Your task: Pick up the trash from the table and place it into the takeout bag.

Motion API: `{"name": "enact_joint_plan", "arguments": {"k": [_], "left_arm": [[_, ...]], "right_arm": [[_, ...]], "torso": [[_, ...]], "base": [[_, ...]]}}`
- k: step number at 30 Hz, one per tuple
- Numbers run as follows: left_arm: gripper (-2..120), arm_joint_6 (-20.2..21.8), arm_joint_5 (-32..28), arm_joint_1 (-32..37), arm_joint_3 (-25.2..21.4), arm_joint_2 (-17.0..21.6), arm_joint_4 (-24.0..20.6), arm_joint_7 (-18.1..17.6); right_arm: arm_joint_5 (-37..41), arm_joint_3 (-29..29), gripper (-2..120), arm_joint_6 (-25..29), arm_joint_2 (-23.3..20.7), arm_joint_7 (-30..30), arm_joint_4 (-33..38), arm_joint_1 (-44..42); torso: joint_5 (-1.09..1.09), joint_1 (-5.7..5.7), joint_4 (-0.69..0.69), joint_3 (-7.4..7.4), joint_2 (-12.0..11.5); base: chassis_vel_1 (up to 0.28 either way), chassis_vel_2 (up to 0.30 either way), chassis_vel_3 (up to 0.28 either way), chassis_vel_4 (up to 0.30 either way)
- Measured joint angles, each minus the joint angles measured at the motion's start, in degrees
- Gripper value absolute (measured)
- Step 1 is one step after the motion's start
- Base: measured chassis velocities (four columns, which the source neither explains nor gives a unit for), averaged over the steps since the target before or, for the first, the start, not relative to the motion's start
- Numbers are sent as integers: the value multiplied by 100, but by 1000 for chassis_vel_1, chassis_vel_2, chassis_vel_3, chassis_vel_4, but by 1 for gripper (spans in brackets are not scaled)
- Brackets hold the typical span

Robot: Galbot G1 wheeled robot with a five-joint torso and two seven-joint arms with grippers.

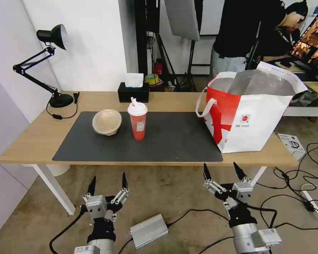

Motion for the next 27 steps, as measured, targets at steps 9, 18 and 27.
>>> {"name": "enact_joint_plan", "arguments": {"k": [9, 18, 27], "left_arm": [[100, -5, 0, 1, -5, 6, -2, 1], [100, -11, -3, 2, -20, 3, -6, 2], [100, -14, -19, 0, -28, 8, -1, 2]], "right_arm": [[-17, -41, 100, -71, 41, 52, -15, -44], [-18, -74, 100, -95, 99, 60, -80, -51], [-166, -77, 100, 0, 128, 27, -183, -19]], "torso": [[0, 0, 0, 0, 0], [0, 0, 0, 0, 0], [0, 0, 0, 1, 0]], "base": [[0, 0, 0, 0], [0, 0, 0, 0], [0, 0, 0, 0]]}}
